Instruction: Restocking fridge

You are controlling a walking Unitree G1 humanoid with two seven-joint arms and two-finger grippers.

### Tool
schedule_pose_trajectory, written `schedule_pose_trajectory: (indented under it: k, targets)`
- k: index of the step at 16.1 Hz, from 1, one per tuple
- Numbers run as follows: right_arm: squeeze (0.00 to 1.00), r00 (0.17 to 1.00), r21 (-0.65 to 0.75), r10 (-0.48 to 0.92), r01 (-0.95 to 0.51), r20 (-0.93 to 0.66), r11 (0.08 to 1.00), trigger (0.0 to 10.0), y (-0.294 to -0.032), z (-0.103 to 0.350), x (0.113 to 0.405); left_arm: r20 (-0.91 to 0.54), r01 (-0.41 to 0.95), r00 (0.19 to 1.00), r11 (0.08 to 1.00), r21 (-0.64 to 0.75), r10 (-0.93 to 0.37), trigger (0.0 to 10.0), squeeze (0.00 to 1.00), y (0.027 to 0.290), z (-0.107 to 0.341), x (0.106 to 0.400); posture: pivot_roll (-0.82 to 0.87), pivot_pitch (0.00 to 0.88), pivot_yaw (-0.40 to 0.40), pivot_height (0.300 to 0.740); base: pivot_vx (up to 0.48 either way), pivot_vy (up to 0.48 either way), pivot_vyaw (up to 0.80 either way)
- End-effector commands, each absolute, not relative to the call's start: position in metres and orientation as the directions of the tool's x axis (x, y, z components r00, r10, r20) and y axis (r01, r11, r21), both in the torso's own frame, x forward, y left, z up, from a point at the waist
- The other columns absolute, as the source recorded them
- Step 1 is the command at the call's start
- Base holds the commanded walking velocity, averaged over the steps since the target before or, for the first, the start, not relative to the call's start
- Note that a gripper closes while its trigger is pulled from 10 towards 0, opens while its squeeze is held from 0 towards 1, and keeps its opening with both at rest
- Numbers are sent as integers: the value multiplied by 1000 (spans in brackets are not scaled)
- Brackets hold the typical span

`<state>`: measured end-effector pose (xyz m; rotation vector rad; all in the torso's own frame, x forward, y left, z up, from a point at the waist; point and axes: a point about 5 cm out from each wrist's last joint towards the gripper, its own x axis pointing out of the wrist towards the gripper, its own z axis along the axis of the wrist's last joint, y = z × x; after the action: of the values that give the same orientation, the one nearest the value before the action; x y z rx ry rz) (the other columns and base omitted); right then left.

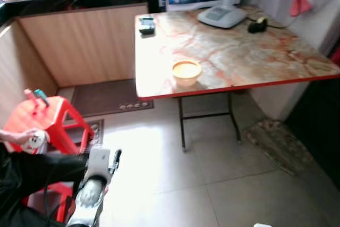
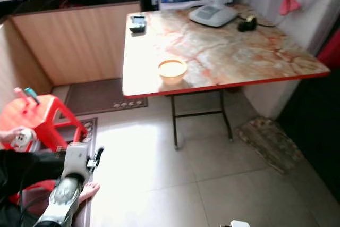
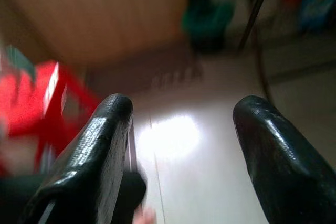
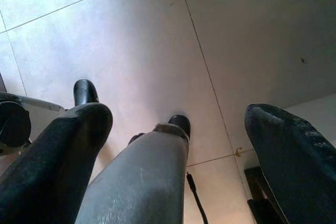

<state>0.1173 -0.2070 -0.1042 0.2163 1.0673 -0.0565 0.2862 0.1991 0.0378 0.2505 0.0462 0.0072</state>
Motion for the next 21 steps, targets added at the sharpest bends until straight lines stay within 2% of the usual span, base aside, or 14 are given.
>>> schedule_pose_trajectory:
  k: [1,5,7,11,14,21]
  targets:
    - [0,483,140,53,144,-874,980,10000,-207,-104,117,67,52,995,957,285,-74,10000,0,185,58,294,66,0,40,740,0,0,0]
    - [0,487,151,71,127,-870,980,10000,-205,-104,117,195,40,978,985,170,-74,10000,0,159,88,298,100,0,38,740,0,0,0]
    - [0,485,140,63,125,-872,982,10000,-207,-104,117,191,39,979,986,161,-70,10000,0,158,88,295,101,0,36,740,0,0,0]
    - [0,490,119,19,173,-871,978,10000,-216,-103,118,192,48,978,989,139,-75,10000,0,160,97,295,122,0,24,740,301,0,0]
    - [0,490,122,36,144,-871,982,10000,-216,-102,118,174,54,982,990,127,-76,10000,0,160,98,295,111,0,25,740,323,0,0]
    - [0,498,120,18,172,-867,978,10000,-215,-102,121,184,97,976,990,100,-114,10000,0,145,113,304,81,0,33,740,331,0,0]
